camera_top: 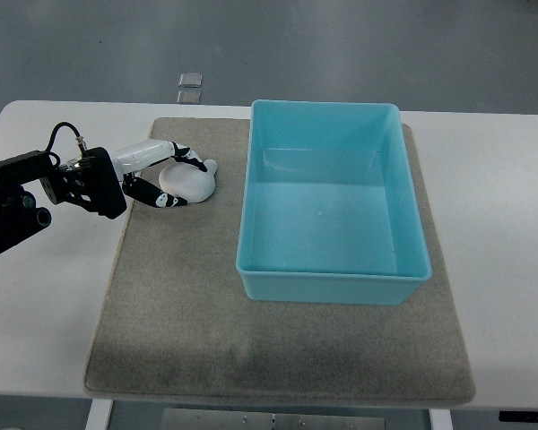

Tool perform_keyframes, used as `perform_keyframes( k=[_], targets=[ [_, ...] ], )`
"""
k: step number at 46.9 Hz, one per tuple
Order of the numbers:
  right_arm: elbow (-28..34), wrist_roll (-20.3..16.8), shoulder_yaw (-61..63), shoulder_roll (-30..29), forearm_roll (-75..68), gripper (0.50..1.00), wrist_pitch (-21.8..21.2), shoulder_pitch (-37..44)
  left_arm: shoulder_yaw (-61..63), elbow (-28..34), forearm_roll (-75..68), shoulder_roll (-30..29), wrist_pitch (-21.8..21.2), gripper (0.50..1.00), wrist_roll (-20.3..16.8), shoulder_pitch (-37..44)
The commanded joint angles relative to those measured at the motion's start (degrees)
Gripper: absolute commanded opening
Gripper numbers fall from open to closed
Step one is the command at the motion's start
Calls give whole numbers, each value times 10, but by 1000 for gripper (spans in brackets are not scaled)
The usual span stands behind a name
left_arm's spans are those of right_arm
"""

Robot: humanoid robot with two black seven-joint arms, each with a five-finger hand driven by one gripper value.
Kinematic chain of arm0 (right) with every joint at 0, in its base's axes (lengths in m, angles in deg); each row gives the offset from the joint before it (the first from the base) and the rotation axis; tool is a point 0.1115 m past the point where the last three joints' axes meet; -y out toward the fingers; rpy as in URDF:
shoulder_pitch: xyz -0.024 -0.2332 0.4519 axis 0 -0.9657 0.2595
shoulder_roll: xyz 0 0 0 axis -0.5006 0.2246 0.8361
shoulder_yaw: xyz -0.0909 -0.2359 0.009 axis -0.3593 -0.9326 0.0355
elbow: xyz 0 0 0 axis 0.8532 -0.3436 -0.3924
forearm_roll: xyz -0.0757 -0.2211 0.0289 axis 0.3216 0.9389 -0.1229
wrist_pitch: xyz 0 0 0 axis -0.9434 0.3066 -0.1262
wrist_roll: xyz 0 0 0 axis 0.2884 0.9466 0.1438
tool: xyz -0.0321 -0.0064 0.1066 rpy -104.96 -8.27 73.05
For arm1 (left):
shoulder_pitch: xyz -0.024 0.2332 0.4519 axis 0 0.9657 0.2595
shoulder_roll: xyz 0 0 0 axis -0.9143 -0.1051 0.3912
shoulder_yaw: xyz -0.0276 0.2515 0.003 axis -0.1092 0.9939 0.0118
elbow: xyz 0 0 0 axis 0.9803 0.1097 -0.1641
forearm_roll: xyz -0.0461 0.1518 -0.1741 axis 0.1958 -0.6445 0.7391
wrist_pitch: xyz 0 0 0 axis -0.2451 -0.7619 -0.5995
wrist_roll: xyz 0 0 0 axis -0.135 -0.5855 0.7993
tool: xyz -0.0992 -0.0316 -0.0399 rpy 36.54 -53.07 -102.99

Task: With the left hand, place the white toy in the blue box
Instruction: 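Close the left hand fingers around the white bunny toy, then lift the toy with the left hand and carry it over the blue box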

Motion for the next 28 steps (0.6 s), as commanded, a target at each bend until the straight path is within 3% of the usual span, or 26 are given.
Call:
perform_keyframes(
  k=[1,4,20,28],
  targets=[
    [0,0,0,0,1,936,0,0,-1,1,-1,0,-2,542,0,-1],
    [0,0,1,0,0,936,0,0,-1,1,1,0,-6,500,0,-2],
    [0,0,0,0,0,936,0,0,-31,-1,15,-8,-61,500,0,-22],
    [0,0,0,0,0,936,0,0,-82,-14,14,-8,-63,500,0,-46]
  ],
)
